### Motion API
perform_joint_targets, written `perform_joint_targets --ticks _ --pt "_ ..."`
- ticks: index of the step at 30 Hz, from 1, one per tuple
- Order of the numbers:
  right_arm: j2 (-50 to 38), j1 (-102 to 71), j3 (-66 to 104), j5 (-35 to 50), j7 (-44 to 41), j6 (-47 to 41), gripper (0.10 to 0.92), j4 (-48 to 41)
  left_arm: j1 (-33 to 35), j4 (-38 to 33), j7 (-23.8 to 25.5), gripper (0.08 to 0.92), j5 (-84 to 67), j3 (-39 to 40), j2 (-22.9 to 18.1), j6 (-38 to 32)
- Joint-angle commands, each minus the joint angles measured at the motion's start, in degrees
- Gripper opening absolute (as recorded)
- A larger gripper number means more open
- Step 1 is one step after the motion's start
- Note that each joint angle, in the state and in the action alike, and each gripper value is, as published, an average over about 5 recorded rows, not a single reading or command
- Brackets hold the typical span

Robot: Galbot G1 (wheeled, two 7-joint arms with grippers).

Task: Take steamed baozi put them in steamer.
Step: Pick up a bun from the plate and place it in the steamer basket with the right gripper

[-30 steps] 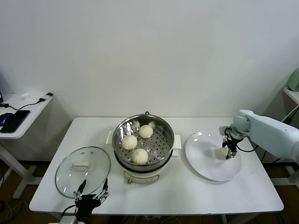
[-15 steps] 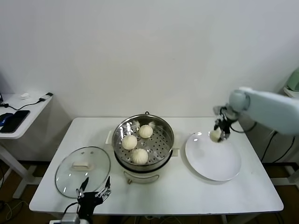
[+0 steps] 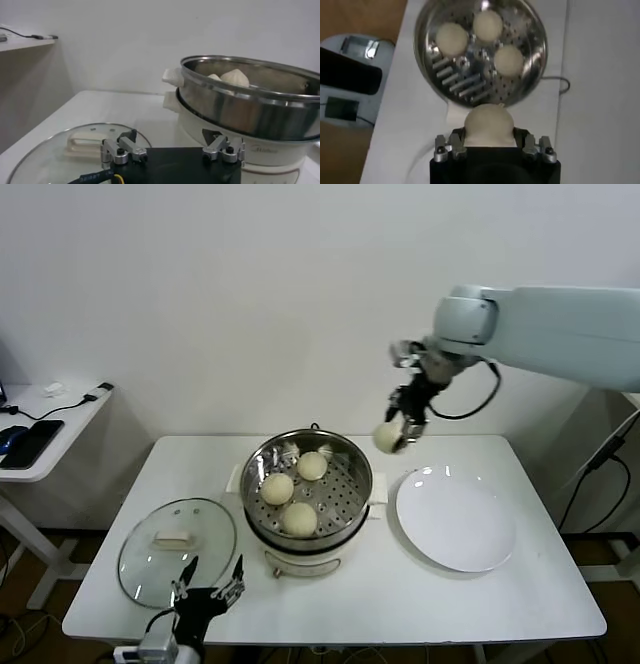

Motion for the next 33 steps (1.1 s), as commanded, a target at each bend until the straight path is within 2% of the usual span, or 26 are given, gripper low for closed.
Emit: perform_joint_targets --ticks 1,12,28,33 --pt "11.19 -5.69 0.94 7.74 8.13 -6.93 0.645 1.84 -0.65 0.15 0.03 0.823 -0.21 0.40 -0.09 0.16" --pt "12.07 -15.66 2.20 -0.45 10.83 -8.92 0.645 -4.31 -0.85 0.75 0.02 0.823 -0.79 0.11 0.21 0.16" --pt "11.57 -18.68 2.76 -3.85 13.39 -9.77 0.647 -4.58 -0.16 0.84 -0.14 0.823 -0.73 1.03 0.10 -0.34" --pt "10.84 -18.40 3.33 -3.80 12.73 -8.56 0.741 -4.44 0.19 0.73 -0.20 0.823 -0.65 0.95 0.17 -0.48"
